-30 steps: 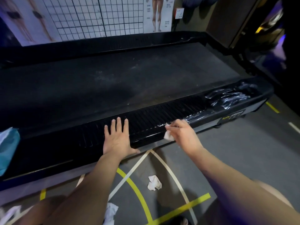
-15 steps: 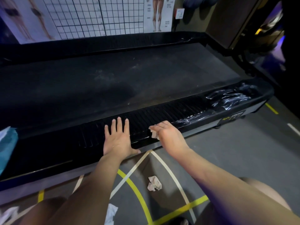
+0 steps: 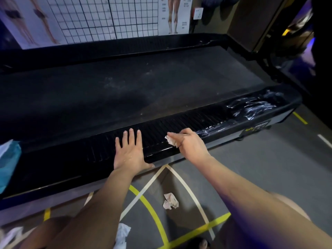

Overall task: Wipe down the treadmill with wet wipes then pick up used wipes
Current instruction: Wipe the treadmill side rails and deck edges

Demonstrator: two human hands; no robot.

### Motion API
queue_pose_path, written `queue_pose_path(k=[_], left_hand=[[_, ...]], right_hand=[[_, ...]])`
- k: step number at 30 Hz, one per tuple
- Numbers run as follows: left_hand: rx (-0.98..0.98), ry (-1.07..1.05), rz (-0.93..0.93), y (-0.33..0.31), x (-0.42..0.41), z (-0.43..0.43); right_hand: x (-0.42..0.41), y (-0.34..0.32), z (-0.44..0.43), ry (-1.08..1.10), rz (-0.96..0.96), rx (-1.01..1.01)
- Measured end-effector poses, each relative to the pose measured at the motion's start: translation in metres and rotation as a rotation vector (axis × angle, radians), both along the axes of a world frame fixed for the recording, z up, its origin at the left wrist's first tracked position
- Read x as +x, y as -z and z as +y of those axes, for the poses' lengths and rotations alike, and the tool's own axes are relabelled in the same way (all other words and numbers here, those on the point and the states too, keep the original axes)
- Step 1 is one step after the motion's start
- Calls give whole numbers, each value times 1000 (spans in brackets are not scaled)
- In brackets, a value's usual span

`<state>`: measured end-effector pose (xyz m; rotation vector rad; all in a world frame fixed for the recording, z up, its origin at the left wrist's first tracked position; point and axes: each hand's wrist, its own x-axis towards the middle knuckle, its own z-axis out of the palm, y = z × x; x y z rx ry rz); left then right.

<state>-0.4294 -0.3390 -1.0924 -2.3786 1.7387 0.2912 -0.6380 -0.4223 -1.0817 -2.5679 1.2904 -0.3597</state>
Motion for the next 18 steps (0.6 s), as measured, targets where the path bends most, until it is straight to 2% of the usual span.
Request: queue_pose_path(k=[1,4,8,12,15,18], left_hand=[[-1,-1,1,0,0,0],[-6,6,9,0,1,1],[2,9,4,0,1,1],[-2,15,5,0,1,1],[-3,10,6,1,1,1],[-3,9,4,1,1,0]], right_hand=[[-4,-5,2,27,-38,47],[-17,-11,8,50,17,33],[-35,-26,0,234,26,132],[-23,-32,-10,357,-113,117],[3,-28,-13,233,-174,107],[18,-10,-16,195,-67,125]])
